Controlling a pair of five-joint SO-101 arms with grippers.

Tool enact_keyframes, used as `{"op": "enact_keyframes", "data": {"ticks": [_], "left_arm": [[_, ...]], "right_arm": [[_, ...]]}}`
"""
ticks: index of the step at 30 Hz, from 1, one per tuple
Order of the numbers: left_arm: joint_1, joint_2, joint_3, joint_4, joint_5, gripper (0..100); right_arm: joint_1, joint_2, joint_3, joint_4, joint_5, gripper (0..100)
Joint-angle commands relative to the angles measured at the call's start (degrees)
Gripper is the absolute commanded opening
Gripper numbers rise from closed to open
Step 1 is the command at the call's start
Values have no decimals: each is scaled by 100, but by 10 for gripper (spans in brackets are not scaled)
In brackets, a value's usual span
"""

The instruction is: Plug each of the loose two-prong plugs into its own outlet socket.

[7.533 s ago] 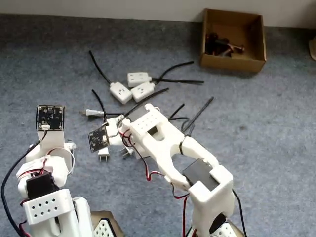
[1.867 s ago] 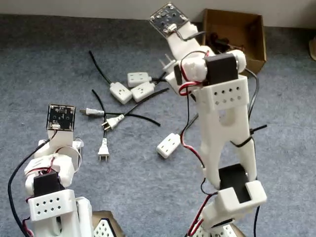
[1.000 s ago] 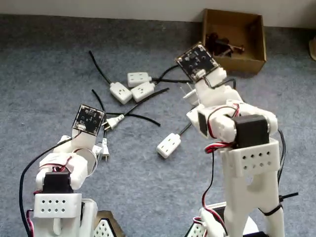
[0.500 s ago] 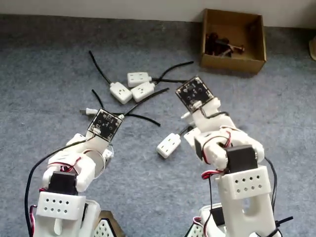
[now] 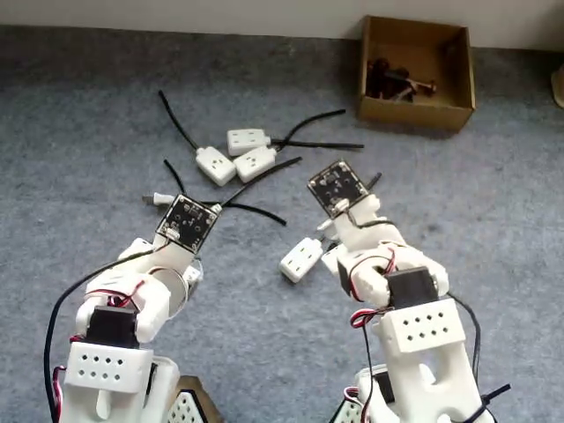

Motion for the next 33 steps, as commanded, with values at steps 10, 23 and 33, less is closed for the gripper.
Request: {"op": "enact_keyframes", "data": {"ticks": [10, 23, 33], "left_arm": [[673, 57, -295, -246, 0, 154], [752, 22, -330, -360, 9, 154], [760, 22, -321, -413, 9, 154]], "right_arm": [[-163, -119, 119, -462, -70, 5], [-189, -110, 154, -462, -686, 5], [-207, -154, 391, -646, -1152, 5]]}}
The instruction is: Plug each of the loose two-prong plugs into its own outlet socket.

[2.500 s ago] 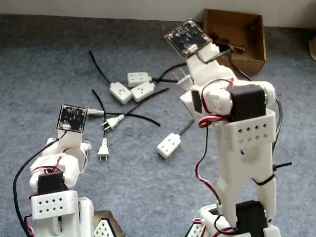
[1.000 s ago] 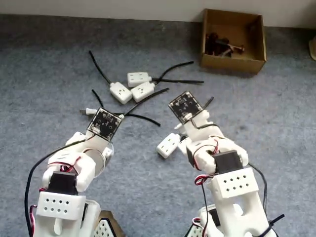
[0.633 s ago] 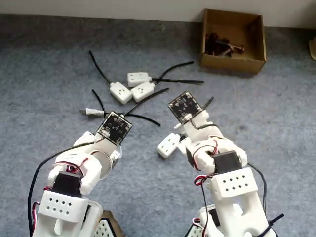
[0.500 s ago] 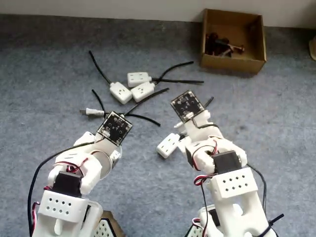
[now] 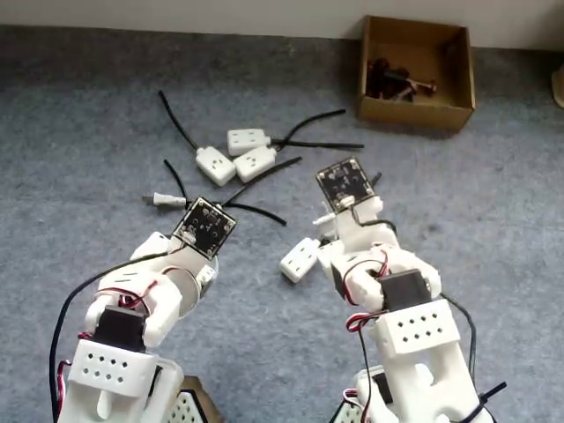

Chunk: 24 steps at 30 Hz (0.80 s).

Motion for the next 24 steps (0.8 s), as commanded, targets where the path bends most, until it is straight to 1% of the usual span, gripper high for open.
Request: {"op": "enact_keyframes", "data": {"ticks": [1, 3, 9, 12, 15, 22, 24], "left_arm": [[136, 22, -312, -97, 9, 154], [224, 22, -295, -97, 9, 154], [338, 22, -321, -97, 9, 154], [338, 13, -286, -316, 18, 154], [338, 13, -268, -492, 229, 154], [347, 13, -259, -677, 343, 153], [356, 13, -259, -826, 598, 153]], "right_arm": [[-101, -154, 224, -426, -62, 5], [-189, -154, 391, -629, -70, 5], [-277, -154, 470, -655, -70, 5], [-259, -154, 470, -769, -246, 5], [-251, -154, 514, -1024, -308, 5], [-277, -154, 488, -1051, -343, 5], [-277, -154, 514, -1059, -343, 5]]}}
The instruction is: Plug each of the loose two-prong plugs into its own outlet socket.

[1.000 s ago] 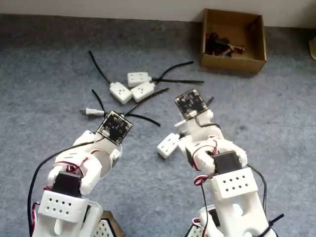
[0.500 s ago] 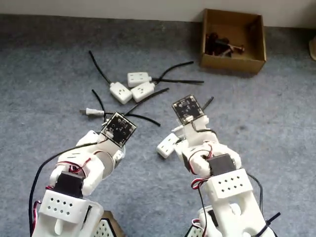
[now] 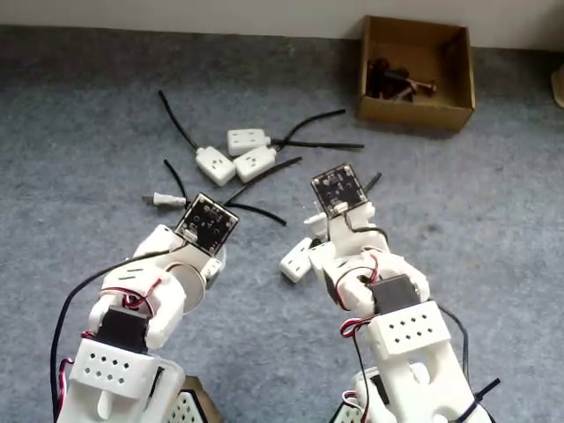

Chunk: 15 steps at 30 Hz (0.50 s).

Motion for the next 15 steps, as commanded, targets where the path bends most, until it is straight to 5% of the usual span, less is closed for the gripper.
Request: {"op": "enact_keyframes", "data": {"ticks": [1, 6, 15], "left_arm": [[224, 13, -259, -290, 308, 153], [804, 13, -268, -554, 325, 117], [884, 13, -259, -1169, 325, 7]], "right_arm": [[-40, -154, -40, -163, -53, 5], [-163, -154, -40, -462, -18, 5], [-585, -154, -66, -602, 387, 5]]}}
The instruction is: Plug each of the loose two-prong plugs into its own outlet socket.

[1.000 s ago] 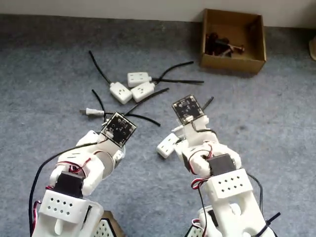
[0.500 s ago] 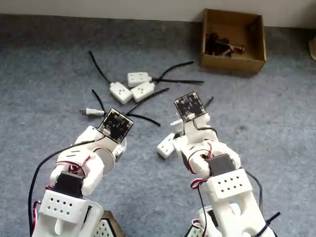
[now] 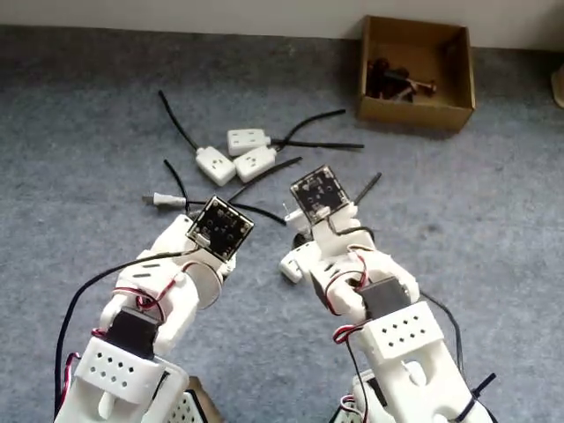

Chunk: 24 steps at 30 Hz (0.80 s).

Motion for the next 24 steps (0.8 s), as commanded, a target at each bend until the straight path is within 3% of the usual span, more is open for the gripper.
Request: {"op": "enact_keyframes", "data": {"ticks": [1, 11, 18, 24], "left_arm": [[145, 13, -259, -229, 79, 7], [549, 4, -259, -299, 369, 7], [813, 4, -224, -308, 387, 7], [769, -409, 391, -897, 378, 7]], "right_arm": [[-84, -154, -66, -136, 273, 5], [-119, -110, -40, -497, 510, 5], [-602, -110, -57, -497, 510, 5], [-787, -145, -40, -479, 510, 5]]}}
